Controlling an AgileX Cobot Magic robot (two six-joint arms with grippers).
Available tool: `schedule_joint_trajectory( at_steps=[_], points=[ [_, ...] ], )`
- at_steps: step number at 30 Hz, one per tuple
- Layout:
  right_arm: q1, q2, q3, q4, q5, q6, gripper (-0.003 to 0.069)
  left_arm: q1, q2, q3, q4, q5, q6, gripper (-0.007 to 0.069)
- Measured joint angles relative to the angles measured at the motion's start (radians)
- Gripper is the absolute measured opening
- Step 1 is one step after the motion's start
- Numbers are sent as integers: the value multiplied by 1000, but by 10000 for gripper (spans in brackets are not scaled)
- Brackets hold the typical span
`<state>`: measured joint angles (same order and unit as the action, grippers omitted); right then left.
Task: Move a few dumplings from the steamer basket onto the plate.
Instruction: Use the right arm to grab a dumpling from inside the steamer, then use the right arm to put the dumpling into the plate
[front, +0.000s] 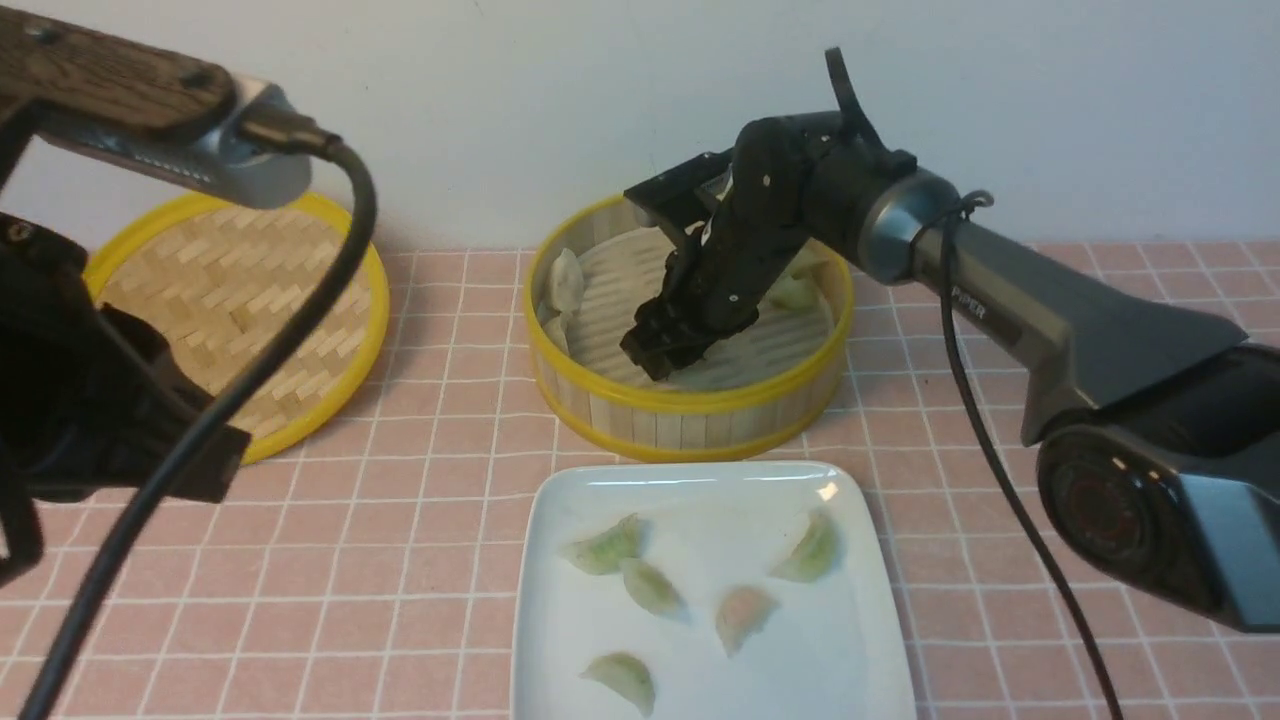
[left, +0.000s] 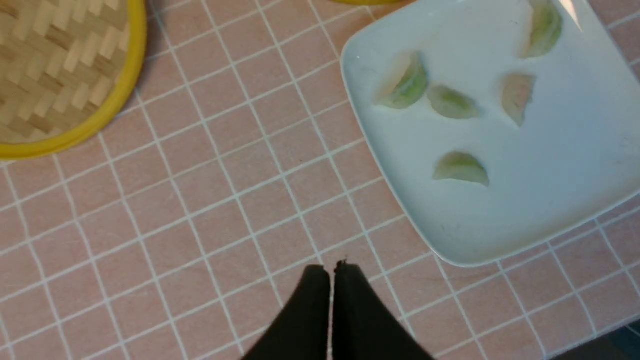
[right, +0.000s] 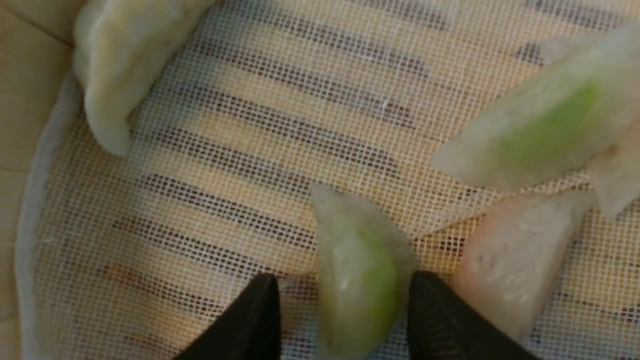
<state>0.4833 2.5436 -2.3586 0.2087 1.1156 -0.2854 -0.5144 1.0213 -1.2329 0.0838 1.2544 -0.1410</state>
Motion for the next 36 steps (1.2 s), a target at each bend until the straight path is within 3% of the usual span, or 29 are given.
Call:
schedule_joint_trajectory(
  at_steps=[3, 5, 8, 14, 21, 26, 33, 36],
  points=[
    [0, -1, -5, -3, 4, 0, 155, 0, -30, 0, 32, 1, -11, -6],
    [0, -6, -8, -4, 19, 0, 139, 0, -33, 0, 38, 1, -12, -6],
    [2, -39, -41, -21, 109, 4, 150, 0, -34, 0, 50, 1, -14, -6],
    [2, -237, -22, -20, 129, 94, 149, 0, -33, 0, 58, 1, -14, -6],
    [2, -625, 456, 39, 130, 97, 149, 0, -33, 0, 63, 1, -14, -6],
    [2, -691, 834, 104, 84, 79, 149, 0, -33, 0, 64, -7, -14, -6],
    [3, -621, 958, 154, -84, 79, 163, 0, -33, 0, 65, -25, -14, -6],
    [3, -614, 957, 191, -119, 79, 255, 0, -33, 0, 65, -26, -14, -6]
  ],
)
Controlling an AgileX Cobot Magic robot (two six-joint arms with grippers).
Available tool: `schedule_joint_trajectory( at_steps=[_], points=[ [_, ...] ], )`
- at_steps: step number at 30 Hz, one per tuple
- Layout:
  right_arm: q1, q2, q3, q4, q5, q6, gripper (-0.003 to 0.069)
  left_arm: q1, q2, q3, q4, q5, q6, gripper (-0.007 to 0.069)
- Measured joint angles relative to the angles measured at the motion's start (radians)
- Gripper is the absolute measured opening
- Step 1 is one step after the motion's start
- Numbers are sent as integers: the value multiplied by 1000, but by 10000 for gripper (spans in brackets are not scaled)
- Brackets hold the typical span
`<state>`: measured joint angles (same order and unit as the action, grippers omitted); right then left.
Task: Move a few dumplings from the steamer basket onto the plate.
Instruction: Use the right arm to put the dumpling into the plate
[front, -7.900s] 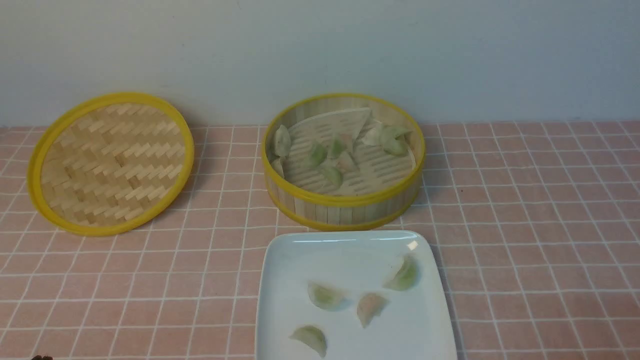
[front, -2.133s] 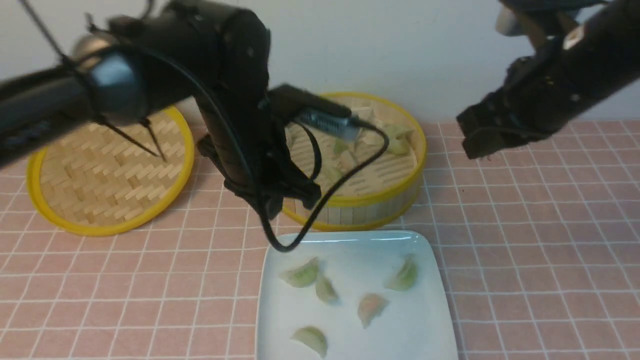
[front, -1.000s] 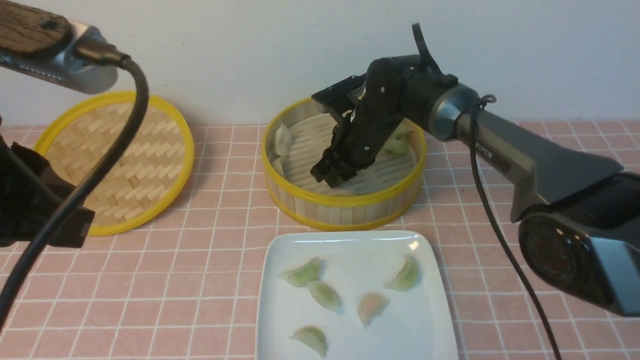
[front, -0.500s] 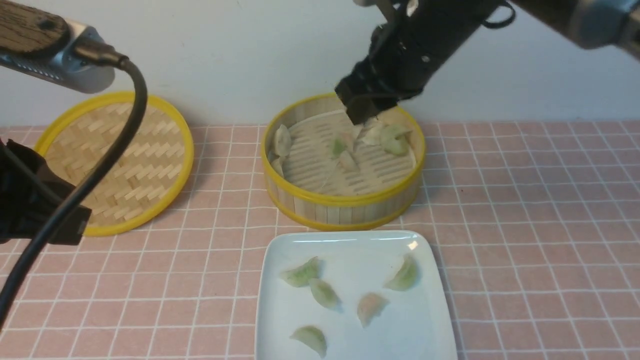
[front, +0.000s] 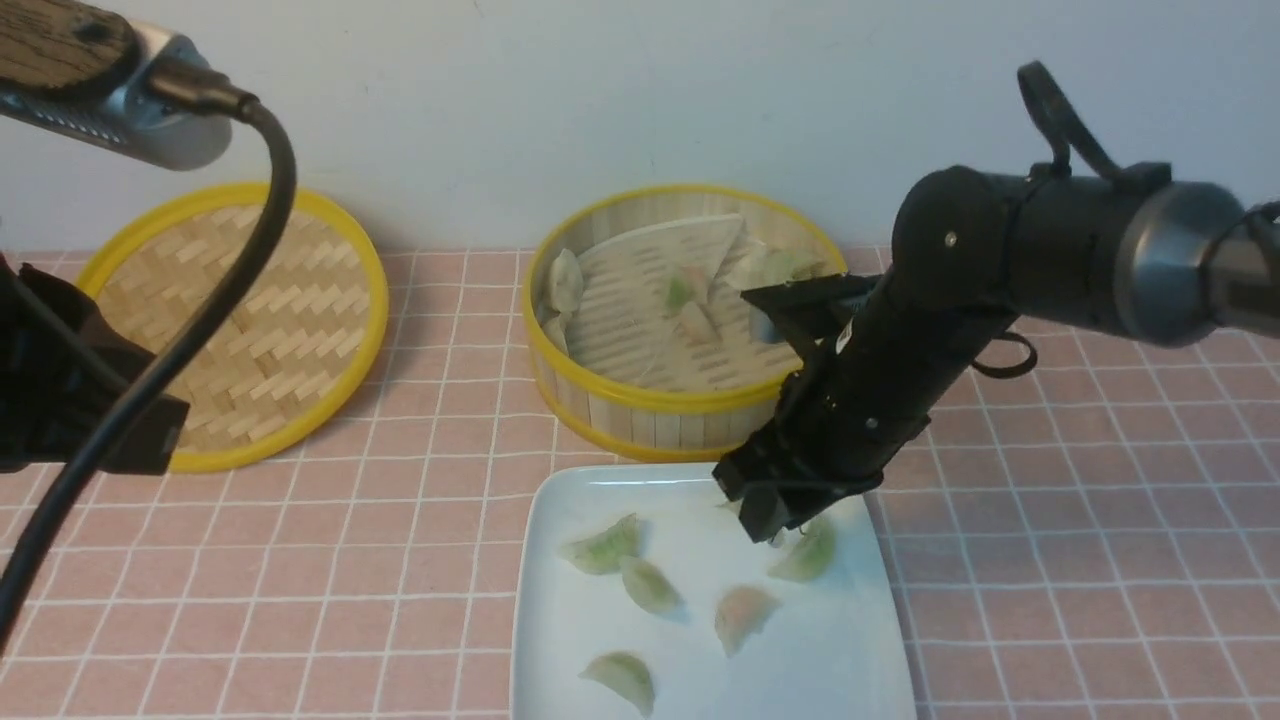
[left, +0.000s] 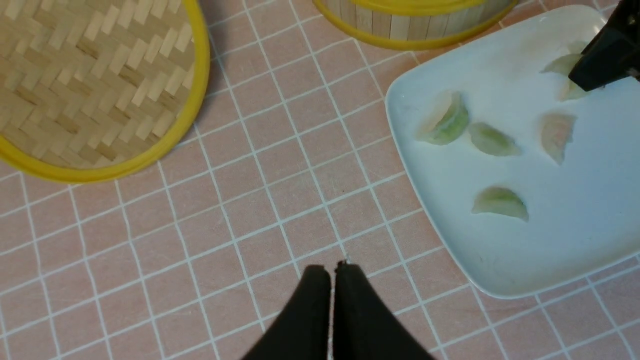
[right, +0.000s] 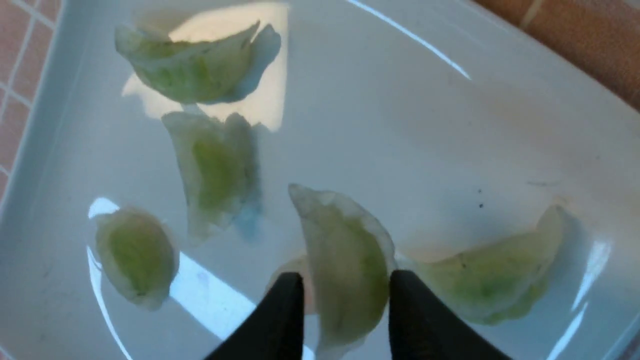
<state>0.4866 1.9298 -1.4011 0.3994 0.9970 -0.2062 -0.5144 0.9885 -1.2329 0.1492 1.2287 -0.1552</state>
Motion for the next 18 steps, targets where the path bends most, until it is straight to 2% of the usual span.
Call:
schedule_joint_trajectory(
  at_steps=[1, 4, 5, 6, 8, 11, 17, 18],
  points=[
    [0, 0, -2, 11, -3, 1, 308, 0, 0, 0, 0, 0, 0, -6],
    [0, -3, -16, 18, 14, 15, 397, 0, 0, 0, 0, 0, 0, -6],
    [0, -8, -36, 19, 56, 27, 447, 0, 0, 0, 0, 0, 0, -6],
    [0, -16, -56, 18, 99, 35, 473, 0, 0, 0, 0, 0, 0, -6],
    [0, -30, -74, 11, 143, 45, 481, 0, 0, 0, 0, 0, 0, -6],
    [0, -122, -94, -38, 209, 74, 402, 0, 0, 0, -1, 0, 0, -6],
    [0, -469, -96, -160, 236, 160, 43, 0, 0, 0, -5, -27, -1, -6],
    [0, -523, -94, -172, 238, 169, 27, 0, 0, 0, -9, -39, -1, -6]
  ],
)
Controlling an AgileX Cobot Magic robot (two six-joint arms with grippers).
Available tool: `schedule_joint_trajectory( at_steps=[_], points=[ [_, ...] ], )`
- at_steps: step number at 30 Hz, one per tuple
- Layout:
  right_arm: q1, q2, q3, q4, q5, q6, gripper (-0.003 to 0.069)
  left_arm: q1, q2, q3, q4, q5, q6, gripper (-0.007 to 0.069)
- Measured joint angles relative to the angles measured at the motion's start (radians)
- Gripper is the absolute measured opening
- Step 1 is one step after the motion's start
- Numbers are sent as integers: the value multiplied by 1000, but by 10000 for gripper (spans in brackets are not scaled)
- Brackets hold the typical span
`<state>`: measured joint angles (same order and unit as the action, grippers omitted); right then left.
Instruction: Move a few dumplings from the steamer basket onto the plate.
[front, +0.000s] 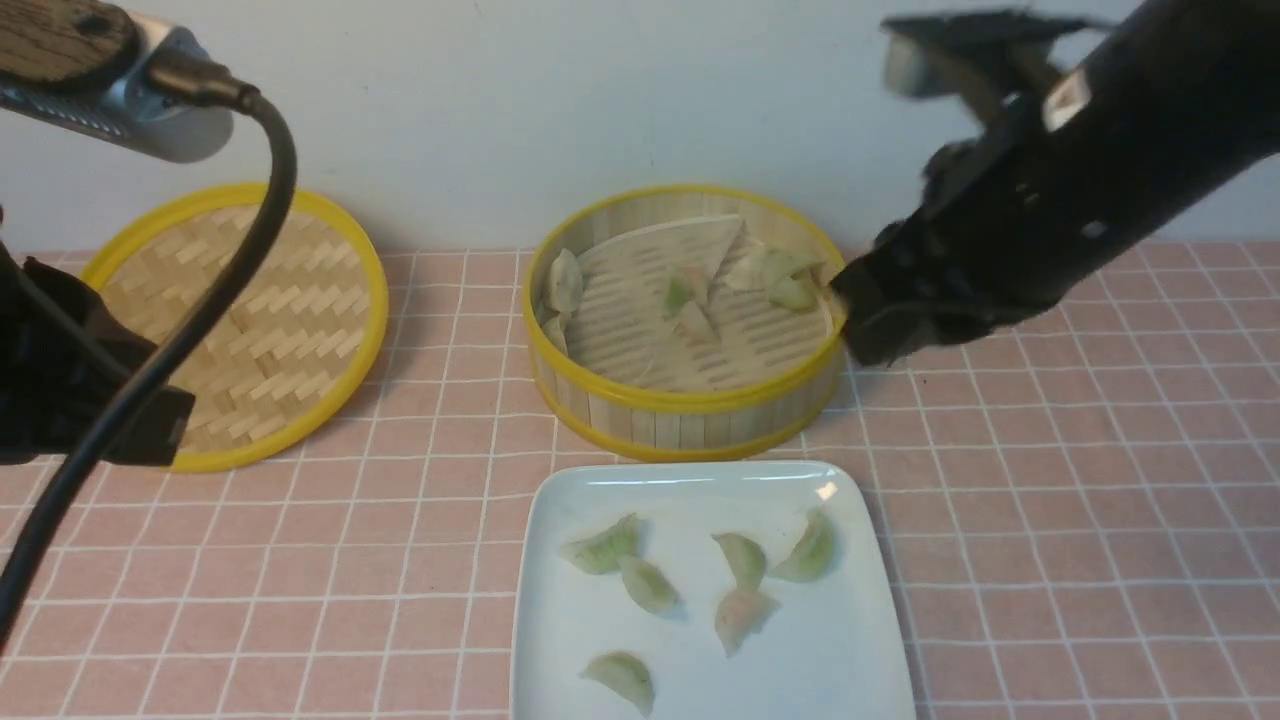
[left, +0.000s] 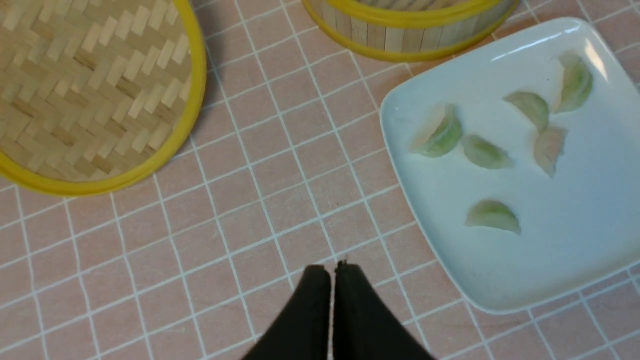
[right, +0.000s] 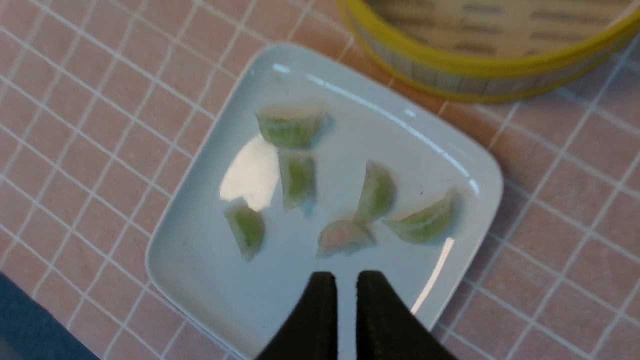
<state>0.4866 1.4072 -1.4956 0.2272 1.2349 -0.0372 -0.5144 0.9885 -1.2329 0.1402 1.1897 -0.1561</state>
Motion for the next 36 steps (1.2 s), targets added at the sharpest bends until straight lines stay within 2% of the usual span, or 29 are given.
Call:
schedule_joint_trajectory(
  at_steps=[3, 6, 9, 10, 11, 13, 14, 18, 23, 28, 36],
  points=[
    [0, -168, 33, -32, -11, 12, -5, 0, 0, 0, -15, -47, 0, -6],
    [0, -410, 144, -73, -102, 15, -13, 0, 0, 1, -33, -107, 0, -6],
    [0, -605, 299, -105, -223, 24, -15, 0, 1, 1, -45, -154, 1, -6],
    [0, -746, 401, -118, -299, 37, -15, 0, 1, 1, -52, -172, 1, -6],
    [0, -746, 416, -118, -309, 37, -15, 0, 1, 1, -54, -175, 1, -6],
    [0, -998, 632, -131, -442, 43, -15, 0, 2, 2, -61, -200, 1, -6],
    [0, -1016, 632, -132, -451, 45, -15, 0, 2, 2, -62, -202, 1, -6],
    [0, -1368, 922, -181, -607, 131, -15, 0, 11, 2, -63, -207, 1, -6],
    [0, -1424, 1012, -276, -672, 215, -15, -1, 31, 5, -74, -215, 6, -6],
    [0, -1424, 1018, -295, -698, 239, -15, -1, 4, 48, -73, -241, 9, -6],
    [0, -1423, 1025, -302, -701, 246, -15, -1, -318, 345, -61, -439, 8, -6]
  ],
)
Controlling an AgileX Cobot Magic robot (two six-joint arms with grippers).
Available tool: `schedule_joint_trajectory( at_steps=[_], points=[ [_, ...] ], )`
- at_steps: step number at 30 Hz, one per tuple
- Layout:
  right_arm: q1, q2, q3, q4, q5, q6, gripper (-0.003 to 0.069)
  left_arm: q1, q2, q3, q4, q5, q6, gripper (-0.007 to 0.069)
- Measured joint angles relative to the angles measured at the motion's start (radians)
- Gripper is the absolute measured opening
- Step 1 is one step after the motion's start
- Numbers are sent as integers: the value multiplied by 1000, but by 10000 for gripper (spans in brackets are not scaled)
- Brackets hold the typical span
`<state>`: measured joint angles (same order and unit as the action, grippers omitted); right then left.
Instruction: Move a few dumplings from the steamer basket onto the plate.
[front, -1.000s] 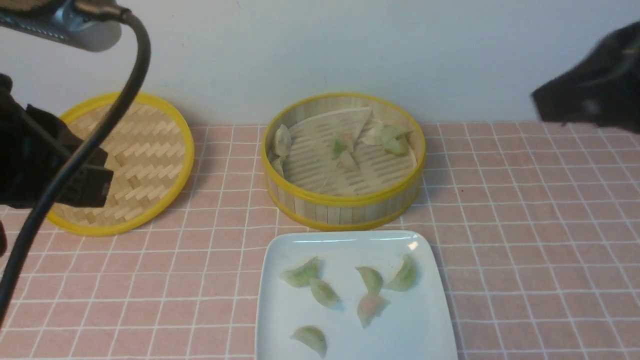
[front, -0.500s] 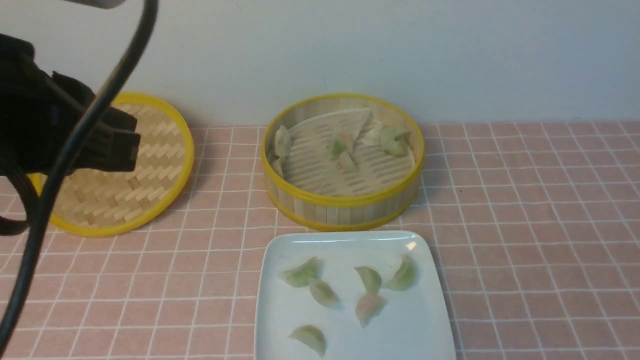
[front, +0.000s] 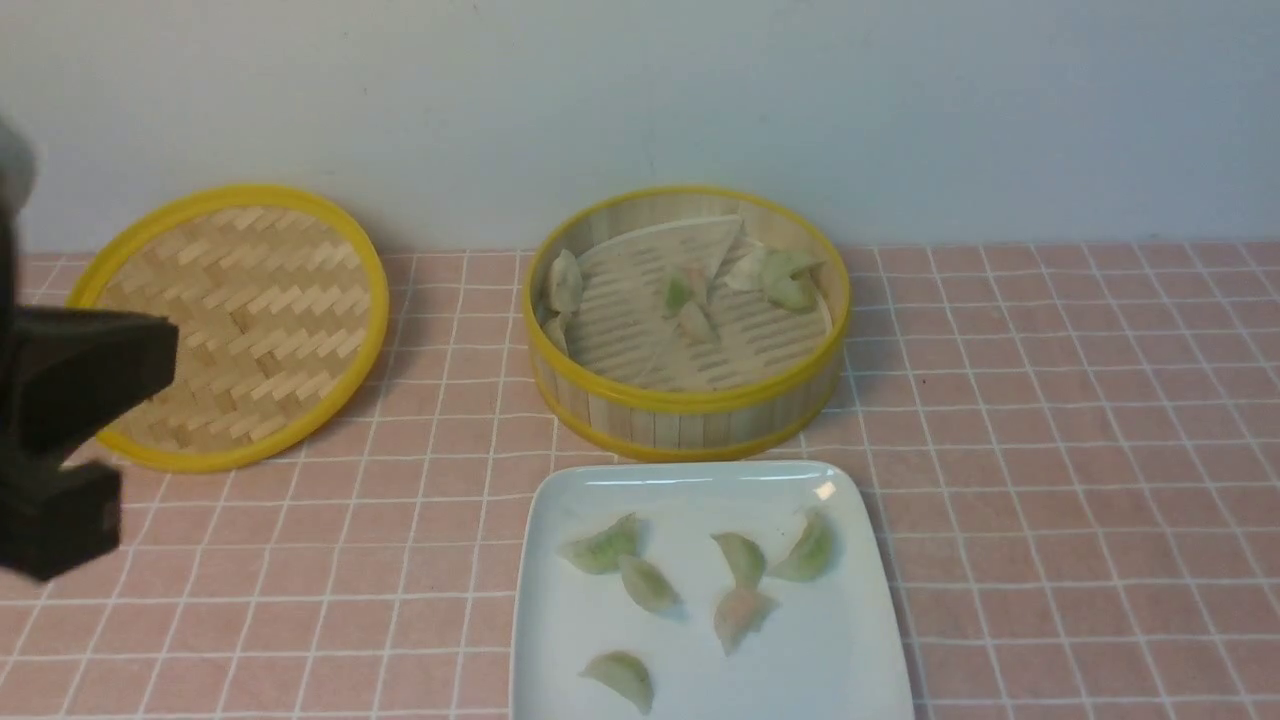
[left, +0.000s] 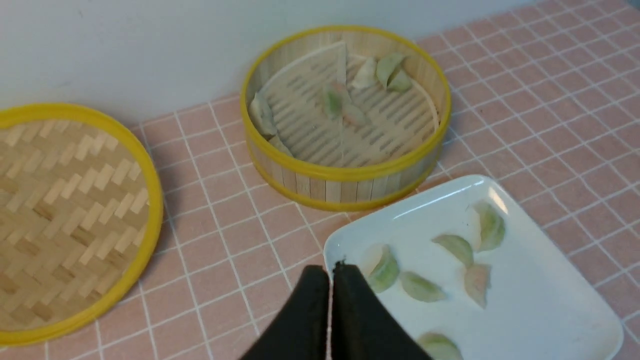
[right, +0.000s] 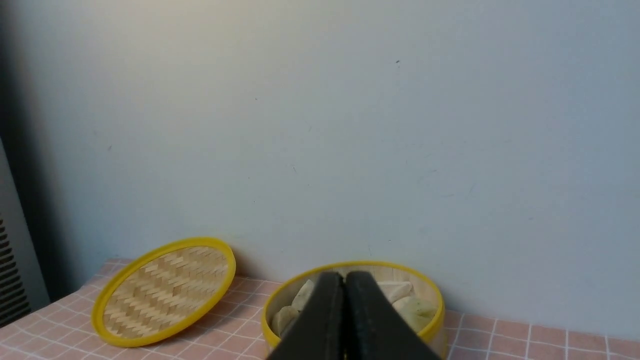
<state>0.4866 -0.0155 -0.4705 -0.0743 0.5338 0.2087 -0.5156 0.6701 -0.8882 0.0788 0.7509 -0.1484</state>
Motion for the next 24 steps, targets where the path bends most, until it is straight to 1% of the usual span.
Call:
schedule_joint_trajectory(
  at_steps=[2, 4, 11, 22, 24],
  points=[
    [0, 0, 0, 0, 0, 0, -15, 0, -102, 87, 0, -64, 0, -6],
    [0, 0, 0, 0, 0, 0, -15, 0, -160, 137, -3, -85, 0, -6],
    [0, 0, 0, 0, 0, 0, -15, 0, -317, 250, -8, -103, 0, -6],
    [0, 0, 0, 0, 0, 0, -15, 0, -330, 272, 0, -104, 1, -6],
    [0, 0, 0, 0, 0, 0, -15, 3, -339, 294, 6, -134, 9, -6]
  ],
)
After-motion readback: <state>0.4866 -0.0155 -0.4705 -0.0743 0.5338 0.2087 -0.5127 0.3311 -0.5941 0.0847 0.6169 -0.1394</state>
